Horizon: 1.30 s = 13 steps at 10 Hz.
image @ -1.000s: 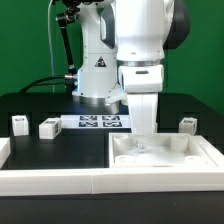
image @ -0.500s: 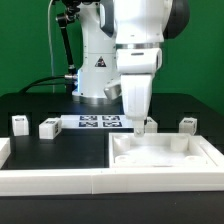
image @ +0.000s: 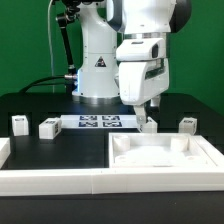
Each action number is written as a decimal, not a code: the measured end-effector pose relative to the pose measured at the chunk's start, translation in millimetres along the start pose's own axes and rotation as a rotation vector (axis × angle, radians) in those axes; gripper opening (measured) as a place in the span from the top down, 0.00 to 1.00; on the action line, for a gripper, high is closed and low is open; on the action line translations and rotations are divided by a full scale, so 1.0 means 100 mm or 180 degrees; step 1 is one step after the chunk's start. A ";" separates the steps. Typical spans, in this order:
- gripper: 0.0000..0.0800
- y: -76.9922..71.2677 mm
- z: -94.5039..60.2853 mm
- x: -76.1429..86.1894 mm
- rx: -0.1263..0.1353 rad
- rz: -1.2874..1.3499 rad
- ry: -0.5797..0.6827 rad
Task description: Assemble square table
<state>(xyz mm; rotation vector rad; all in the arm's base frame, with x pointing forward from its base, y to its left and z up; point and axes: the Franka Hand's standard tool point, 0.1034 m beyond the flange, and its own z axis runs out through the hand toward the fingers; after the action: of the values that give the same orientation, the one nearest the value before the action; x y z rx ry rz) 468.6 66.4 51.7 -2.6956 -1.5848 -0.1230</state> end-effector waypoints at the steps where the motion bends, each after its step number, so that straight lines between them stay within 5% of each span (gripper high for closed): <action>1: 0.19 0.00 0.00 0.00 0.0002 0.0037 0.0000; 5: 0.19 -0.02 0.01 0.01 0.0009 0.0940 0.0002; 8: 0.19 -0.23 0.00 0.21 0.0062 0.2414 -0.0028; 13: 0.19 -0.47 0.06 0.44 0.0144 0.3466 -0.0004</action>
Offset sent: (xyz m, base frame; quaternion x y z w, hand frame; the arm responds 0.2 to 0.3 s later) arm 0.0000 0.0000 0.0000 0.0000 0.0000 0.1938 0.9810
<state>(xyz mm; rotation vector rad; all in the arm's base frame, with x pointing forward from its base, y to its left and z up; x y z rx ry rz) 449.4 127.9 47.7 -3.0531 0.0373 -0.0581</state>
